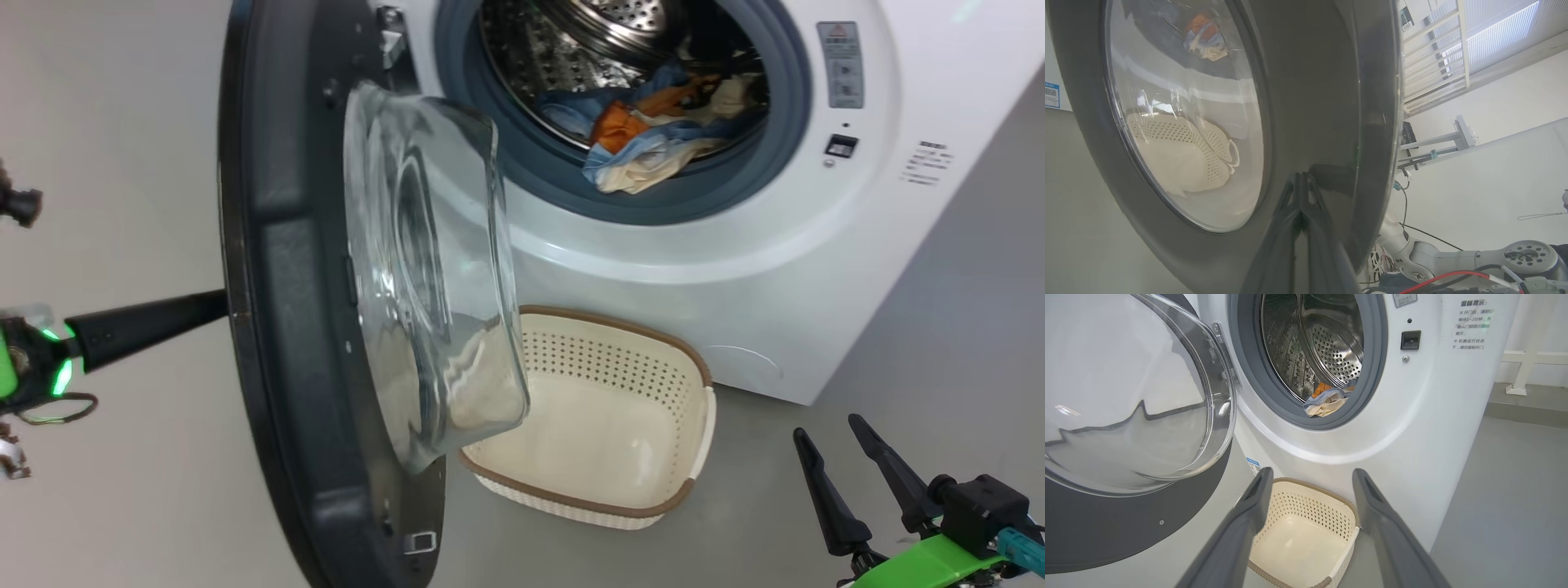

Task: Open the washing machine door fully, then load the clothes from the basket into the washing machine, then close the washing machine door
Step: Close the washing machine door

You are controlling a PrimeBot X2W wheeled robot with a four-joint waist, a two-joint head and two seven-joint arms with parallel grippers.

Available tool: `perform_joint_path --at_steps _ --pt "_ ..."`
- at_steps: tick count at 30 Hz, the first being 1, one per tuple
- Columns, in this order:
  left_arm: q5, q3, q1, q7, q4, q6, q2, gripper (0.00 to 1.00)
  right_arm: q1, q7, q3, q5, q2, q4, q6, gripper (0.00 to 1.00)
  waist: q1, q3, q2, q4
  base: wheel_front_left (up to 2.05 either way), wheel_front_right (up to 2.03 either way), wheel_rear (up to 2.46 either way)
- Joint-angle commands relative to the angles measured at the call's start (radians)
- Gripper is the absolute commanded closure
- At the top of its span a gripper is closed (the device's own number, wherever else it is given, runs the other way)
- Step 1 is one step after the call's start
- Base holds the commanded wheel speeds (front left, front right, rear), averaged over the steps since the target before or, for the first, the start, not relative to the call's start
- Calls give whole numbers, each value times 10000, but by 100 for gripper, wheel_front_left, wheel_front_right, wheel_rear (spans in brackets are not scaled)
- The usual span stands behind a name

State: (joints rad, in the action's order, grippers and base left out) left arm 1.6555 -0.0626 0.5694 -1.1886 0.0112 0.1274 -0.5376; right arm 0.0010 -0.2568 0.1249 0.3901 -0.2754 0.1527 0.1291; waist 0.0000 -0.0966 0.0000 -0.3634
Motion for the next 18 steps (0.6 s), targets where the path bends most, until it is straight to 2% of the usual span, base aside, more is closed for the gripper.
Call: perform_joint_path --at_steps 1,18 --pt "-47 365 341 -64 -359 33 -330 100 -71 -49 257 -165 -76 -257 16 0 0 -6 0 343 0 0 0" --pt "-628 407 1090 229 -257 33 550 100 -250 -49 337 -1015 48 -497 16 0 0 -371 0 2319 0 0 0"
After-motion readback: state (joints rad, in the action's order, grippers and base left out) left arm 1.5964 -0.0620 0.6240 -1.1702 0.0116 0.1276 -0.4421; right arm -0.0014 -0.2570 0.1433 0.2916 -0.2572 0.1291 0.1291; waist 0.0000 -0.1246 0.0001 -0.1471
